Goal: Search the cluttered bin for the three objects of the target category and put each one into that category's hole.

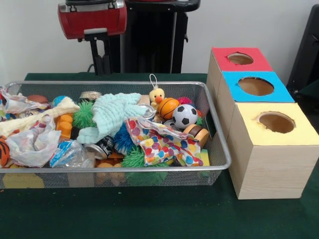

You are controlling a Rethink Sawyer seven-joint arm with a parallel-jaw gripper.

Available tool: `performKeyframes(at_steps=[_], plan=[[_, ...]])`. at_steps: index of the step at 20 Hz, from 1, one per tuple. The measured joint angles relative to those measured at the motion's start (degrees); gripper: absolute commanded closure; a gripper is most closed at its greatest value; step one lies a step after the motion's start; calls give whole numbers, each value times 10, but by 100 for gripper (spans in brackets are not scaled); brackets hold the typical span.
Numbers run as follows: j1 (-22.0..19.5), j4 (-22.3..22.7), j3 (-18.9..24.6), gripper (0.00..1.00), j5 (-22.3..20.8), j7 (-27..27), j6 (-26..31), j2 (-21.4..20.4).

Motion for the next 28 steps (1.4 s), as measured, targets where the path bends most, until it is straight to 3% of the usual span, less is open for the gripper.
performKeyframes(at_steps=[19, 28], plan=[[63, 43, 0, 100, 0, 0, 0, -36], [70, 45, 0, 100, 1, 0, 0, -39]])
